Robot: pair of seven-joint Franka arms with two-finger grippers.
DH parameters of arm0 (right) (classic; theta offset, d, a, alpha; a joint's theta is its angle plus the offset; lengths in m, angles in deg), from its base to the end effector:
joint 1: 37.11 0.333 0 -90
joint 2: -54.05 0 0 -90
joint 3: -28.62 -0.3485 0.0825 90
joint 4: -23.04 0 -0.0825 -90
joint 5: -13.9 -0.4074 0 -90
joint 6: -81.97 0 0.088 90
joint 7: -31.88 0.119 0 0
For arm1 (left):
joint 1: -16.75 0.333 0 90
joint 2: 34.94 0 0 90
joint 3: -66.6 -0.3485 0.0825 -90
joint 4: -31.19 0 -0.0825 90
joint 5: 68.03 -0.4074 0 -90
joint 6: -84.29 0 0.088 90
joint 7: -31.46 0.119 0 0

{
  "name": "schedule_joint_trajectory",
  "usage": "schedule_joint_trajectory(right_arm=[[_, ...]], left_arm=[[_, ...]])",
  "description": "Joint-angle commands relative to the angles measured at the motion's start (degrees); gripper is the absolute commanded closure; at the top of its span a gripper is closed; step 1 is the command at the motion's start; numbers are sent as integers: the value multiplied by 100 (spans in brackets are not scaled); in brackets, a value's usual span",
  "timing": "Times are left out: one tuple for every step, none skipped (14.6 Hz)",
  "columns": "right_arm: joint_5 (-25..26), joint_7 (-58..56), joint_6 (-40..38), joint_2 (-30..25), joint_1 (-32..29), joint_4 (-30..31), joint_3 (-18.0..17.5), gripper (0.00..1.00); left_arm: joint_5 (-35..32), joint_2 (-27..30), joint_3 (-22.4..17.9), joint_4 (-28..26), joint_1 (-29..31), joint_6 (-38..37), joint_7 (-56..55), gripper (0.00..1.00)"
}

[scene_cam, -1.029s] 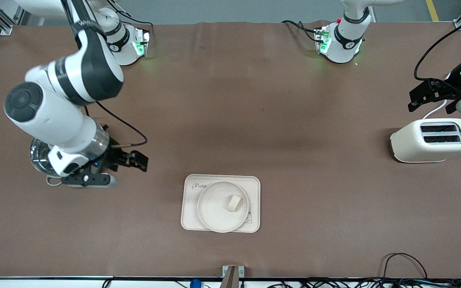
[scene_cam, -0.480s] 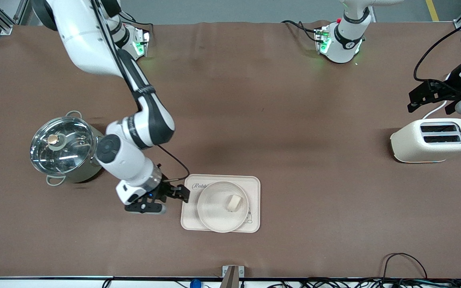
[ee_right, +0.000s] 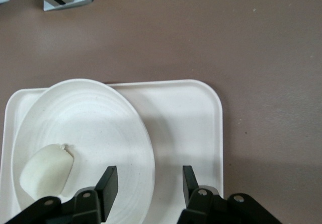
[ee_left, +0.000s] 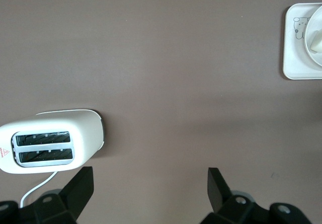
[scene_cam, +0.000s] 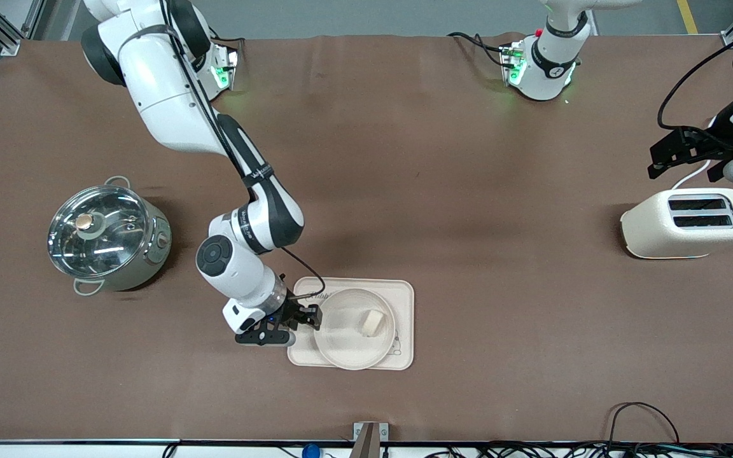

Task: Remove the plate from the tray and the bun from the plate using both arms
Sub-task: 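Lower the right gripper and grasp the rim of the white plate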

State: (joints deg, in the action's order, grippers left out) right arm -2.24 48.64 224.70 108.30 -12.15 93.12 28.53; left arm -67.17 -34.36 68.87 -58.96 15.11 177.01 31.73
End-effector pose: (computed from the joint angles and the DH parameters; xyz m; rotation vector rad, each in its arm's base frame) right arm 0.7565 0.3537 0.2230 -2.8172 0.0752 -0.3195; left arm 0.5787 -0.0414 0.6539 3.1220 -0.1135 0.0851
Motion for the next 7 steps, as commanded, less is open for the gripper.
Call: schedule_joint_trajectory(right_arm=[[-109, -165, 36, 174, -18, -152, -106, 42], [-109, -165, 114, 235, -18, -152, -123, 44], [-109, -173, 141, 288, -26, -152, -141, 45], [-109, -200, 150, 341, -18, -161, -141, 47], [-100, -209, 150, 376, -18, -161, -141, 50], [-109, -209, 150, 394, -26, -161, -141, 54], [-100, -235, 150, 411, -44, -170, -141, 57]], left_arm=[[-94, -22, 20, 94, -21, -105, -19, 0], [-103, -22, 20, 94, -21, -105, -19, 0], [-103, -22, 20, 94, -21, -105, -36, 0], [-103, -22, 20, 94, -21, -105, -45, 0], [-94, -22, 20, 94, -21, -105, -45, 0], [-94, -22, 20, 94, -21, -105, -45, 0], [-94, -22, 20, 94, -12, -105, -37, 0]])
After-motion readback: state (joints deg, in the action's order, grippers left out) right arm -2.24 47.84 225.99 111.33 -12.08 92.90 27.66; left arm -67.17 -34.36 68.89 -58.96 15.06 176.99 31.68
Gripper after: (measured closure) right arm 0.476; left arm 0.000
